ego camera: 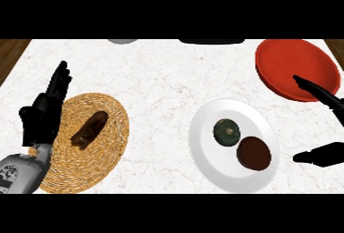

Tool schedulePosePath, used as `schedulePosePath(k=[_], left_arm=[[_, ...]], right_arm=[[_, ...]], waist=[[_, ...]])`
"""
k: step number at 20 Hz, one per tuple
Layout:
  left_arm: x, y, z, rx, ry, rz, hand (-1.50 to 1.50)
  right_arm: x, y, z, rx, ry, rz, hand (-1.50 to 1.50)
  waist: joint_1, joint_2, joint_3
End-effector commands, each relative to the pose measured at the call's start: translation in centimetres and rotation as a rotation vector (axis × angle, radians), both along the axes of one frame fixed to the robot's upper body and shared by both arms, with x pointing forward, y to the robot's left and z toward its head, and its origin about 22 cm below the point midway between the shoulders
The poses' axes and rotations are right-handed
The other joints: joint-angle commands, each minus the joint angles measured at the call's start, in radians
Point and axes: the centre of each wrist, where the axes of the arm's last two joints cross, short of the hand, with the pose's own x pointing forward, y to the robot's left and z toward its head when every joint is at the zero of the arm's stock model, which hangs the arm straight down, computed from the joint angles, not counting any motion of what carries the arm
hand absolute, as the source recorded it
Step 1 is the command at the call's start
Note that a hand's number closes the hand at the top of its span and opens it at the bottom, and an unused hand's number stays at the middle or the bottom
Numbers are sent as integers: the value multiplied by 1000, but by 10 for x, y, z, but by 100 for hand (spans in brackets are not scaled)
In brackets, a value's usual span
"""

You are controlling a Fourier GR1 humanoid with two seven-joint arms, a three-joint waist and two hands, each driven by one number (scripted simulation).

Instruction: Pick the squash from the plate and place it in the bowl

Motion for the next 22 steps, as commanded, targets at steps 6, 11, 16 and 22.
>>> schedulePosePath(k=[6, 11, 16, 22], left_arm=[[10, -1, 18, -3, -19, -1, 0], [-7, 3, -6, -6, 6, 5, 0], [-2, 19, -13, 8, -13, 7, 0], [3, -4, -1, -4, -1, 21, 0]], right_arm=[[19, 69, 17, -201, 158, 115, -150], [24, 90, 21, -289, 239, 160, -150], [24, 125, 0, -399, 310, 169, -150], [30, 146, -7, -477, 353, 99, -150]], waist=[[-1, 2, 2], [0, 1, 2], [0, 3, 1], [-3, 2, 2]])
